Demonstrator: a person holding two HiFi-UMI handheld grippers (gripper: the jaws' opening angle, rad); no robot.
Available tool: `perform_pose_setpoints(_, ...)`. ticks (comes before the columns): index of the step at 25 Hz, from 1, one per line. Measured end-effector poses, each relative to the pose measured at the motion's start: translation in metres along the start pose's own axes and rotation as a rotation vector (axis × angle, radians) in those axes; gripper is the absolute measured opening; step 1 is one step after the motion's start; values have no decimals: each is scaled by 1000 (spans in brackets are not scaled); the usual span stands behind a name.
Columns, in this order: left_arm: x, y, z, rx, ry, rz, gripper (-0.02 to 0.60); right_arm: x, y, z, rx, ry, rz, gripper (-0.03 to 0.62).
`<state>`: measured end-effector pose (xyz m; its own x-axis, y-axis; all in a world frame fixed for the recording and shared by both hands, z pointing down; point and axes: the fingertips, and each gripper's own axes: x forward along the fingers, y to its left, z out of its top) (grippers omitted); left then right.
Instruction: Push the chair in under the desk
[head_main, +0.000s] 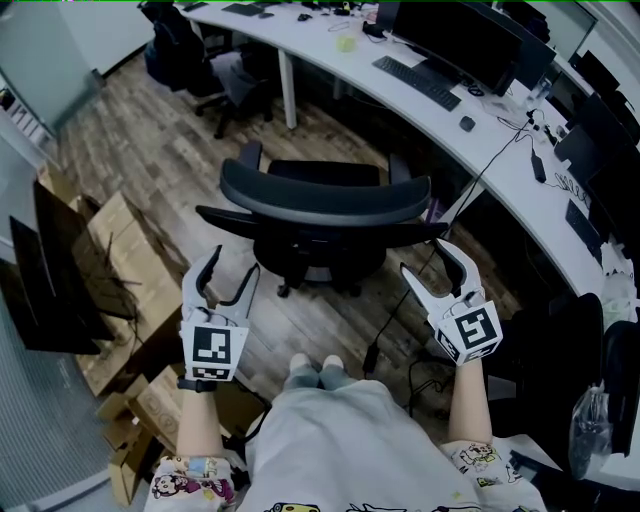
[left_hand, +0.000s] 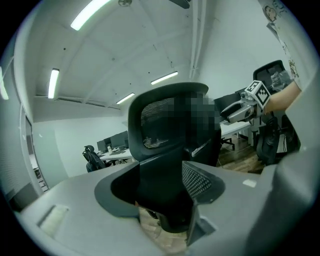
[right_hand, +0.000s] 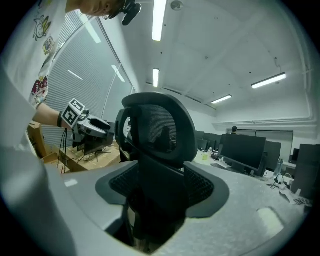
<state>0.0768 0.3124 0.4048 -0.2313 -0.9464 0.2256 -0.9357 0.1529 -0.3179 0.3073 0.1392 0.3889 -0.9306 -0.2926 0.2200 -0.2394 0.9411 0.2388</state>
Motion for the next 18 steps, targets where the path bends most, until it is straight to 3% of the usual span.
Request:
perform_pose_setpoints(11,44,23,-17,147,29,-76,347,26,-34,-29,-129,101,30,288)
perform_pose_setpoints(18,60,37,-30,229,64,-75,337,35,-45,-34,-174,101,52,288)
